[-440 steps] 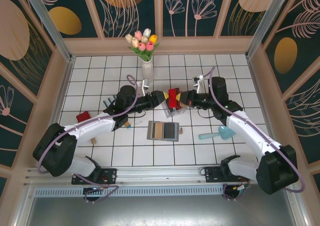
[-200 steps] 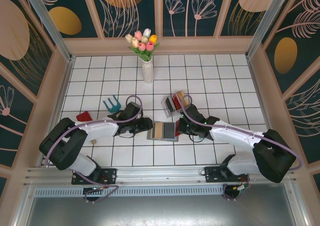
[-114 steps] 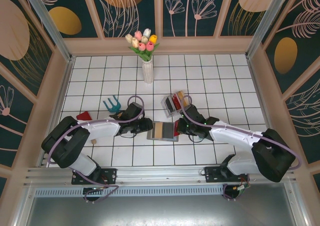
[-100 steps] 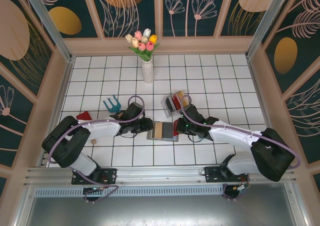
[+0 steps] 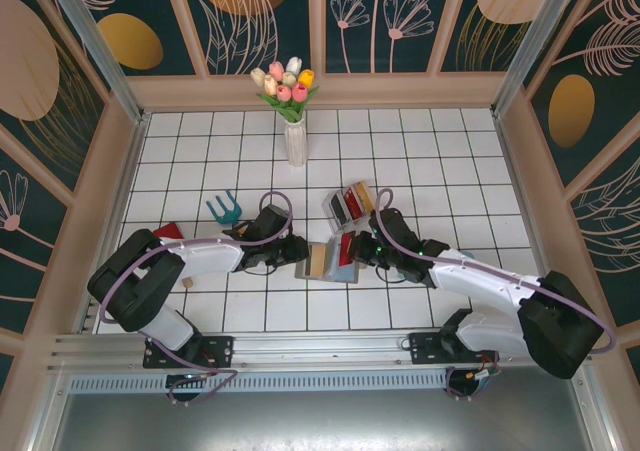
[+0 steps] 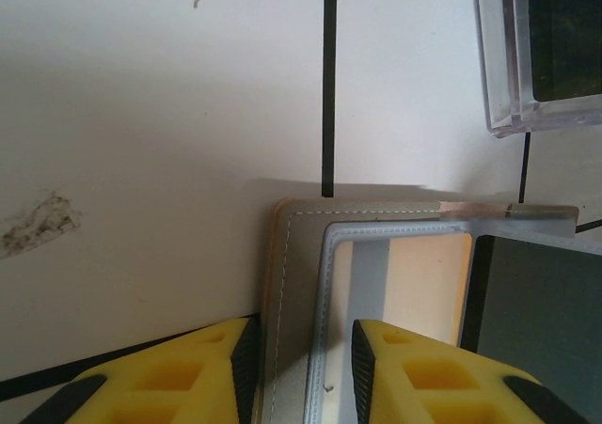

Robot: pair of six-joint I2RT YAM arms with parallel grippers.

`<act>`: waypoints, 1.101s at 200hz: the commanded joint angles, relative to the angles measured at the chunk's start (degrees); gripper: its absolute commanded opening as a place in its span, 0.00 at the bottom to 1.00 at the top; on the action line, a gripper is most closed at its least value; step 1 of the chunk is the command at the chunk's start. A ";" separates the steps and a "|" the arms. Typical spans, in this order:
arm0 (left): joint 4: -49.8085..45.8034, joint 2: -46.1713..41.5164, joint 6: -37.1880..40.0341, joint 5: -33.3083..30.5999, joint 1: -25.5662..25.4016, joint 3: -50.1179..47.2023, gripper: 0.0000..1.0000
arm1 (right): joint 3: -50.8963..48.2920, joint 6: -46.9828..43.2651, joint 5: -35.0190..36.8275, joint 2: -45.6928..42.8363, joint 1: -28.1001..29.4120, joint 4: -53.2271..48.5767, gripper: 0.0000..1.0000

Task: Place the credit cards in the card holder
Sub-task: Flip over the card slot in the card holder.

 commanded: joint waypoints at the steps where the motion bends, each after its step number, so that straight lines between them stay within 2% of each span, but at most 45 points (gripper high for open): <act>1: 0.20 1.77 -1.00 2.08 -1.33 -0.90 0.35 | 1.05 0.39 -0.84 -1.00 -0.24 0.50 0.04; 53: 0.27 0.38 -1.94 0.71 -1.48 -1.16 0.34 | 2.80 0.40 0.13 0.45 0.07 -1.66 0.04; 83: -2.33 -3.06 -3.29 -4.45 -1.49 -2.28 0.40 | 5.60 0.89 7.25 0.27 0.05 -11.34 0.03; 111: -4.39 -6.43 -4.04 -8.18 -1.46 -3.30 0.47 | 6.16 1.68 14.56 -4.57 -0.04 -17.81 0.04; 130: -3.36 -8.13 -4.13 -8.45 -1.47 -3.87 0.53 | 3.81 0.86 11.58 -8.90 0.05 -11.97 0.03; 149: -2.09 -9.09 -3.74 -8.34 -1.46 -3.86 0.57 | 0.18 1.24 4.91 -9.86 0.13 -2.10 0.04; 169: -1.12 -9.47 -3.67 -8.16 -1.49 -3.79 0.58 | -2.22 2.79 -1.65 -5.56 0.21 6.70 0.03; 195: 1.36 -7.43 -2.68 -4.35 -1.48 -2.98 0.57 | -4.45 4.27 -5.34 0.89 0.84 15.39 0.02; 220: 1.32 -4.62 -1.71 -2.16 -1.46 -1.57 0.57 | -5.18 4.06 -7.79 5.72 0.86 19.67 0.02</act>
